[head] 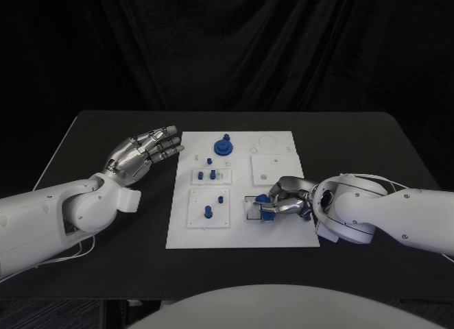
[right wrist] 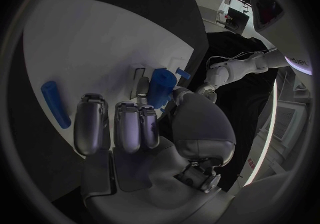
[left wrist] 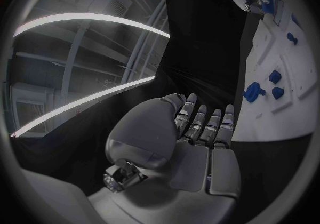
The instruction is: Assemble the parts on the task board
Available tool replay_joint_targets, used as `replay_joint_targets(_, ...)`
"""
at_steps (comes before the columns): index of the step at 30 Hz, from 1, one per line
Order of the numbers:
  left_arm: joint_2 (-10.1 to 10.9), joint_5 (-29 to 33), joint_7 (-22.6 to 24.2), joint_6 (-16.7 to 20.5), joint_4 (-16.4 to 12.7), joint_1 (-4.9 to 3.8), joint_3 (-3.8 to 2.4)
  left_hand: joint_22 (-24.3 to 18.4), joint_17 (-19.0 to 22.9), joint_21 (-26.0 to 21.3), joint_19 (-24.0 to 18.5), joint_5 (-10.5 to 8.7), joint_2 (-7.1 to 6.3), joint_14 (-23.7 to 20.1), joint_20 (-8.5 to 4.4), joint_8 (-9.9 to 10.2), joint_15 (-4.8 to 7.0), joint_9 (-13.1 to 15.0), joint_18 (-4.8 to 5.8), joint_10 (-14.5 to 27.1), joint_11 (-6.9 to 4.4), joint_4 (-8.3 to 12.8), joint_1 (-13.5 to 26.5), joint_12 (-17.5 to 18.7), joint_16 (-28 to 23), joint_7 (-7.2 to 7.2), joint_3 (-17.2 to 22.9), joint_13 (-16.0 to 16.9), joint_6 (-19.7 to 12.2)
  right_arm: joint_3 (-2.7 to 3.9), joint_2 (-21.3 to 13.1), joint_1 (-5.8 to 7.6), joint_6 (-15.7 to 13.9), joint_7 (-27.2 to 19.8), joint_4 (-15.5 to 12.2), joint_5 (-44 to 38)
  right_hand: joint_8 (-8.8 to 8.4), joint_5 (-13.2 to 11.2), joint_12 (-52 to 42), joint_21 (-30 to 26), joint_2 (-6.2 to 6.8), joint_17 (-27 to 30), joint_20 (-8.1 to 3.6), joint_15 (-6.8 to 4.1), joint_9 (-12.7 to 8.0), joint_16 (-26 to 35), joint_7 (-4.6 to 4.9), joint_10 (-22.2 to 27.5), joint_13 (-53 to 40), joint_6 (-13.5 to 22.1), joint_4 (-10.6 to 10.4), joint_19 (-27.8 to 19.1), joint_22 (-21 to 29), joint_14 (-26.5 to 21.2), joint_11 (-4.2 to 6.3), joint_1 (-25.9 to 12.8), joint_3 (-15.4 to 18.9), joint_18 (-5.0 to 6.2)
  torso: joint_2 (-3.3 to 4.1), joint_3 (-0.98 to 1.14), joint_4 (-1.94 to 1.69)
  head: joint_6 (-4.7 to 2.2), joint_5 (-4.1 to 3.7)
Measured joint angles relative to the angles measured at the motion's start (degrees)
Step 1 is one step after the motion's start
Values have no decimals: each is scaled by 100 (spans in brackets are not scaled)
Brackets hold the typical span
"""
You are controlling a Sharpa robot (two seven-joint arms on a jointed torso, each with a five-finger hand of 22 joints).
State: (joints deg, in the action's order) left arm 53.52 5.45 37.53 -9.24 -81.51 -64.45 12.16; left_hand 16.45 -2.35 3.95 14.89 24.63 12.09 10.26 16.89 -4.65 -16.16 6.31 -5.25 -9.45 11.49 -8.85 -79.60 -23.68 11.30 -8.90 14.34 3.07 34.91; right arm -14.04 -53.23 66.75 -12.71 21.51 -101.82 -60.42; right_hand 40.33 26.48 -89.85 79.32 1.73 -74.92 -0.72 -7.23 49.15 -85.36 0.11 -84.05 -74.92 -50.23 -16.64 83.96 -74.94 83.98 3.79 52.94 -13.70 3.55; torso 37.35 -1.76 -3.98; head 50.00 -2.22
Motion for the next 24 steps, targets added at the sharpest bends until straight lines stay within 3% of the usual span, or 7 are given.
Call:
replay_joint_targets(11, 4, 0, -3, -3, -2, 18, 1, 0, 0, 0, 0, 0, 0, 0, 0, 0, 0, 0, 0, 0, 0, 0, 0, 0, 0, 0, 0, 0, 0, 1, 73, 0, -91, -5, 42, 16, -67, -730, 0, -55, -172, 0, 0, 0, 78, 39, 2, 0, -2, -24, -8, 0, 0, 0, 0, -485, 290, 0, -3, 2, -1, 0, 7)
replay_joint_targets(17, 3, 0, -5, -5, 2, 29, 0, 0, 0, 0, 0, 0, 0, 0, 0, 0, 0, 0, 0, 0, 0, 0, 0, 0, 0, 0, 0, 0, 0, 1, 81, 0, -96, -3, 49, 14, -139, -1241, 0, -101, -215, 0, 0, 39, 120, 39, 23, 23, -2, -2, -1, 0, 0, -5, -23, -936, 669, 0, -4, 4, -1, 0, 19)
replay_joint_targets(24, 4, 0, -6, -5, 2, 49, 0, 1, 1, 0, 0, 0, 0, 0, 0, 0, 0, 0, 0, 0, 0, 0, 0, 0, 0, 0, 0, -1, 0, 1, 85, 0, -98, -3, 49, 9, -173, -1617, 0, -101, -226, 0, 0, 39, 146, 39, 23, 7, -1, -2, -8, 0, 0, -5, -38, -990, 916, 0, -3, 4, 5, 0, 23)
